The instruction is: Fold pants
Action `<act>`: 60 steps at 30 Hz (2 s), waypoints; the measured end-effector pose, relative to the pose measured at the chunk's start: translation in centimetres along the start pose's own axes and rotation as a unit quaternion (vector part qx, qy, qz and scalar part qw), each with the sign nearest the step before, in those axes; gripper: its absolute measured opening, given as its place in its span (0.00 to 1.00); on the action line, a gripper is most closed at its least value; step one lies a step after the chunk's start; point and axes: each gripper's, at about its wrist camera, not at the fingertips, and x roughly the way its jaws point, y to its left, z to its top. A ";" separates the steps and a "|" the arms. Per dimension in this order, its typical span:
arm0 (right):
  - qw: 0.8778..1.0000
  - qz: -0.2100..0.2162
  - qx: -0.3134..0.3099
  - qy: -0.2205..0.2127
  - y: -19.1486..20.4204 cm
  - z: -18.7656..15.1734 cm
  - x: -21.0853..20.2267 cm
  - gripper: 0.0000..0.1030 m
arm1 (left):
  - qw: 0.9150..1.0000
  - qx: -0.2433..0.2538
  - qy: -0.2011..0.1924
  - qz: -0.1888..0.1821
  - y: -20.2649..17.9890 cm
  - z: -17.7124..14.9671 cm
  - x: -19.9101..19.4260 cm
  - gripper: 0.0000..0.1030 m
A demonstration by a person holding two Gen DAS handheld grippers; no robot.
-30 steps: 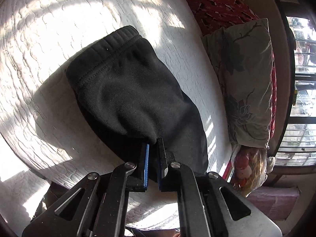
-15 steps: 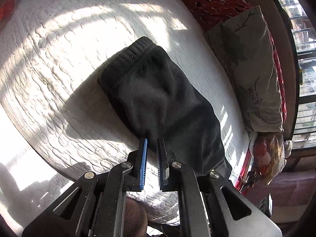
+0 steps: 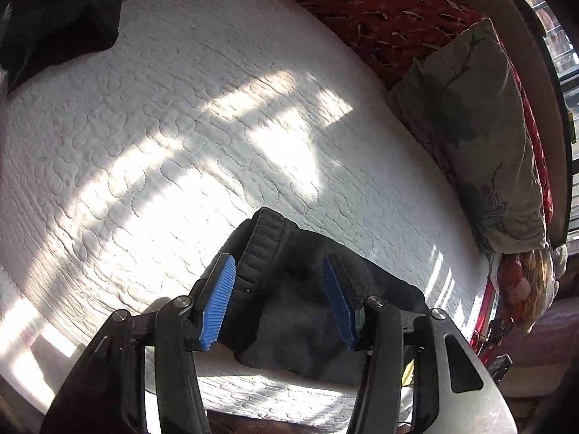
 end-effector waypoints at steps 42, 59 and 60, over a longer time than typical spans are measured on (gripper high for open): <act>0.998 -0.017 0.057 -0.016 -3.5 -0.1 1.5 0.06 | 1.000 -0.007 0.018 0.013 1.0 2.4 4.7 0.21; 0.998 0.015 0.052 -0.026 -0.6 1.1 2.6 0.45 | 1.000 -0.009 0.015 0.022 0.6 2.3 4.2 0.22; 0.999 -0.009 0.024 -0.023 0.2 1.0 2.9 0.29 | 1.000 -0.013 0.013 0.023 0.6 2.3 4.0 0.22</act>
